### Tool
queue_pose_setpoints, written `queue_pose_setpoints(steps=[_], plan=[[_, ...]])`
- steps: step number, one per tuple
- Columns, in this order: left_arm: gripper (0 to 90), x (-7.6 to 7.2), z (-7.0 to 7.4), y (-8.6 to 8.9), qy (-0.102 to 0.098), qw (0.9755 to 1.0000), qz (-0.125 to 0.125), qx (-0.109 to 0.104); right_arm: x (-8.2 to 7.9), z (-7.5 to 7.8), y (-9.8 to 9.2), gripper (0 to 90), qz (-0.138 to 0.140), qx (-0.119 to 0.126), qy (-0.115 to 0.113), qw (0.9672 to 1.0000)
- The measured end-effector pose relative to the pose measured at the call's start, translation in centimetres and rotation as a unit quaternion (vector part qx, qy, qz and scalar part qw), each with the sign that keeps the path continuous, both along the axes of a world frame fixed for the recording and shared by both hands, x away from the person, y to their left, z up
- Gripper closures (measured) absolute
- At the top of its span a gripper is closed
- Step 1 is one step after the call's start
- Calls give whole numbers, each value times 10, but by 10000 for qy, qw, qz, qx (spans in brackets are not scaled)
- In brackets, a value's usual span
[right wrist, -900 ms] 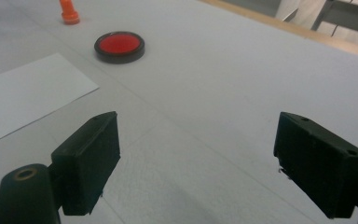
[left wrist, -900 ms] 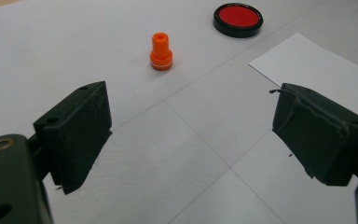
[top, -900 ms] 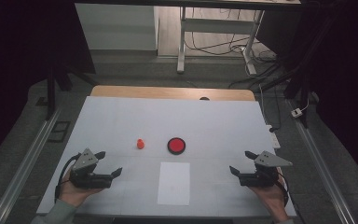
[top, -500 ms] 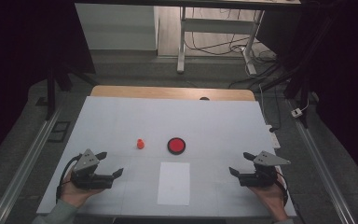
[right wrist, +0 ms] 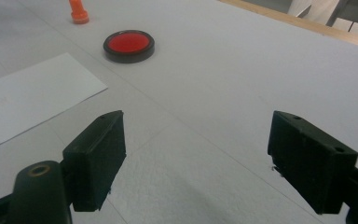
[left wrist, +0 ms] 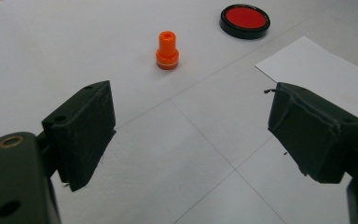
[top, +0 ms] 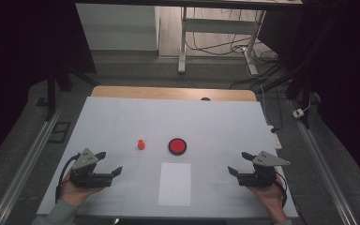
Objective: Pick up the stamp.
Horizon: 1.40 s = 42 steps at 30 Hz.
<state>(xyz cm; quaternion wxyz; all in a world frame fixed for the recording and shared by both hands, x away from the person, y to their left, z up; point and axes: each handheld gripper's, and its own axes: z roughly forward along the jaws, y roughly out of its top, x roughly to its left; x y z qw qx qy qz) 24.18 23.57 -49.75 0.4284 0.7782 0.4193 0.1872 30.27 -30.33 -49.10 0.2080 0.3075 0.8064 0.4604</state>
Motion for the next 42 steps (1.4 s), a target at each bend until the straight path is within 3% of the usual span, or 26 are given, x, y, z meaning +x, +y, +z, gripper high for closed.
queue_pose_setpoints(steps=[8,20,34,42], plan=[[167,1,2,-4,-3,10000,-24,-25,1,-1,1,205,33,-30,8,10000],[184,14,19,-14,-124,9998,-125,65,0,-2,4,217,63,-134,-21,9999],[190,34,32,-13,-106,9997,-102,205,1,-5,6,224,104,-130,6,9999],[200,49,39,-26,-119,9990,-298,312,1,-4,7,228,81,-179,-5,9998]])
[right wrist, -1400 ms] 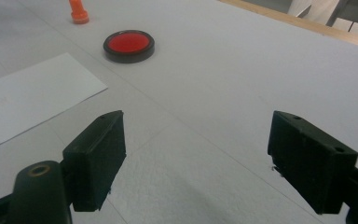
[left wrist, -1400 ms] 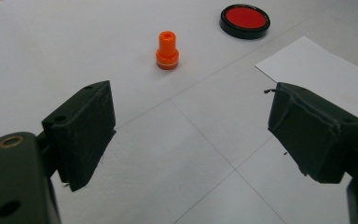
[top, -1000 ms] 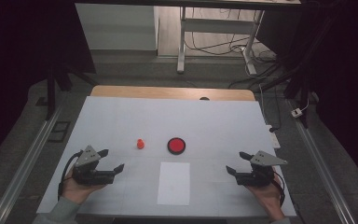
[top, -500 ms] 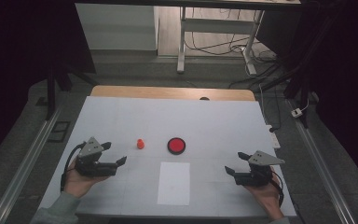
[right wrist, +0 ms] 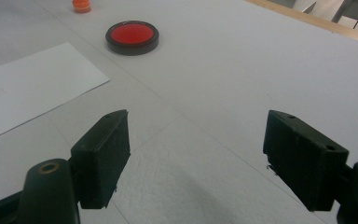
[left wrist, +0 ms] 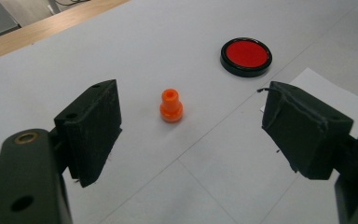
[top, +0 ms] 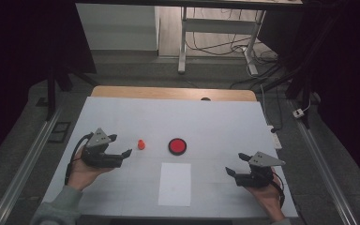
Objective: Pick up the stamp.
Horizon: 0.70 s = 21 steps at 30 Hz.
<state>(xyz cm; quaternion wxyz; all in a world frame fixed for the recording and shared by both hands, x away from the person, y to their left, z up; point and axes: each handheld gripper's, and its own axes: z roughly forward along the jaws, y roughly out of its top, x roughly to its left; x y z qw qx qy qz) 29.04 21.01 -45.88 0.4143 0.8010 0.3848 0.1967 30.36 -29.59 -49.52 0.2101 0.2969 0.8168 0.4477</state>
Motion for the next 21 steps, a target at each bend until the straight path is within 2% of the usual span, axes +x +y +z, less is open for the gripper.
queue_pose_setpoints(steps=[12,15,21], plan=[[203,20,-7,-5,112,9999,-9,28,-1,0,1,235,-18,-24,15,10000],[203,27,-10,-8,186,9997,-44,153,-1,0,2,236,-17,-81,13,10000],[207,40,-17,-15,309,9993,-54,219,-1,-1,3,238,-17,-105,26,9999]])
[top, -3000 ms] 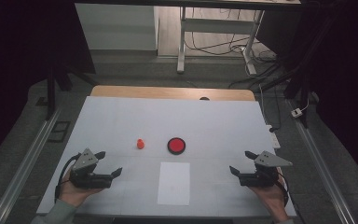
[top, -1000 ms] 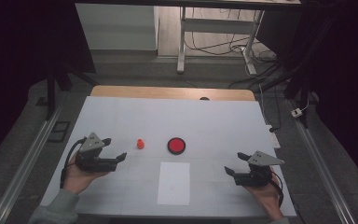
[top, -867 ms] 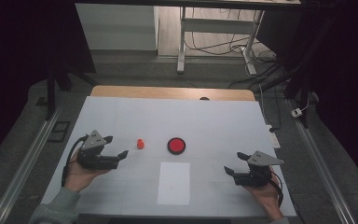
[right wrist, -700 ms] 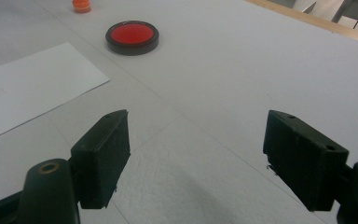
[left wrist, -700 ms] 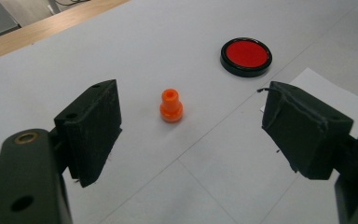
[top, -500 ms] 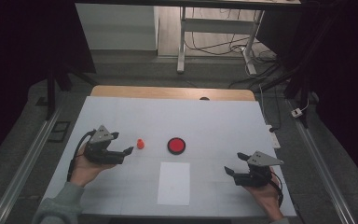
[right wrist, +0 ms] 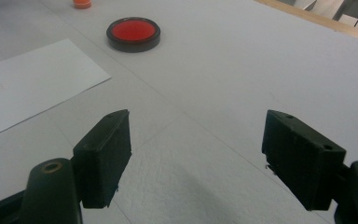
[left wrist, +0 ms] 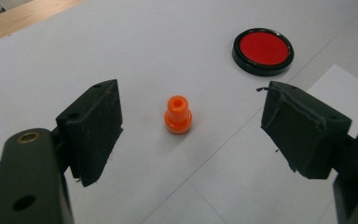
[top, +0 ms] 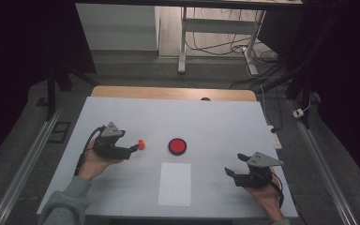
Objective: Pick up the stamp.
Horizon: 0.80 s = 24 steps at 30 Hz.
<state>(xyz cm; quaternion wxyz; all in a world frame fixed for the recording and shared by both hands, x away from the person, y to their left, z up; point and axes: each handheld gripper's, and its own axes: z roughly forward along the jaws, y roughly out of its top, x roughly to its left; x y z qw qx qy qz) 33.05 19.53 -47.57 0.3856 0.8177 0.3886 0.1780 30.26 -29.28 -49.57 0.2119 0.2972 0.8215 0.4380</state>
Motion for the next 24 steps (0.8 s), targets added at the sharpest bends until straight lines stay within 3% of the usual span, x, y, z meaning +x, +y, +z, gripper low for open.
queue_pose_setpoints(steps=[7,12,24], plan=[[212,18,-3,-8,36,9999,13,98,1,0,-4,242,-26,106,-8,9999],[215,27,-7,-11,97,9999,-4,100,0,0,-2,242,-63,31,-9,10000],[225,37,-23,-20,283,9991,-22,315,0,-2,-2,246,-8,15,29,10000]])
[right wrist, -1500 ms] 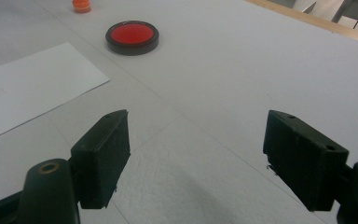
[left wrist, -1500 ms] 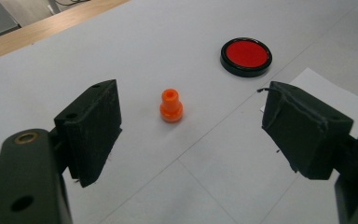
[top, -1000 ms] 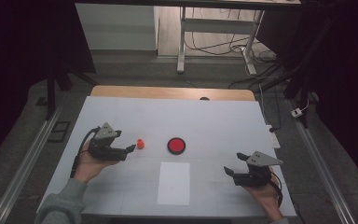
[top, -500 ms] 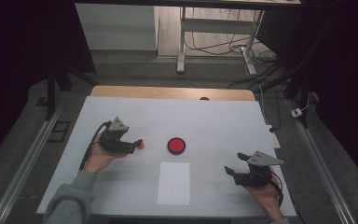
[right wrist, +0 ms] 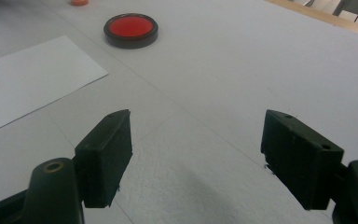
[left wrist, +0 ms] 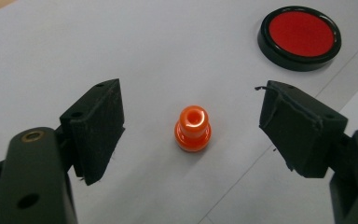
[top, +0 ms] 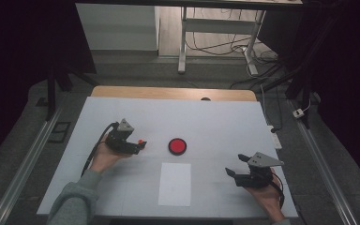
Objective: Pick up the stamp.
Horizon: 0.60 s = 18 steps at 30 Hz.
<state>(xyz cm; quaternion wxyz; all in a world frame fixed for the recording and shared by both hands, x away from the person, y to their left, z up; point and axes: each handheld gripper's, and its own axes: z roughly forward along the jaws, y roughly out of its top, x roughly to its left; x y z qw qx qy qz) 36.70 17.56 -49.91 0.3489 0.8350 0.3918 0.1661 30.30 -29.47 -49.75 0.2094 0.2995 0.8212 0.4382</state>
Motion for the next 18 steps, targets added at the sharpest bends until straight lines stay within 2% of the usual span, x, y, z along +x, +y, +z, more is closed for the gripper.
queue_pose_setpoints(steps=[5,12,15,18], plan=[[246,6,-5,-3,10,10000,-14,-39,0,-1,0,246,-20,-40,19,10000],[248,11,-11,-4,101,9999,-28,42,0,-1,0,247,-6,-52,23,10000],[299,11,-13,-3,152,9999,-59,19,0,-2,0,247,12,-60,17,10000],[309,12,-15,-3,207,9998,-61,44,0,-2,0,247,13,-65,15,10000]])
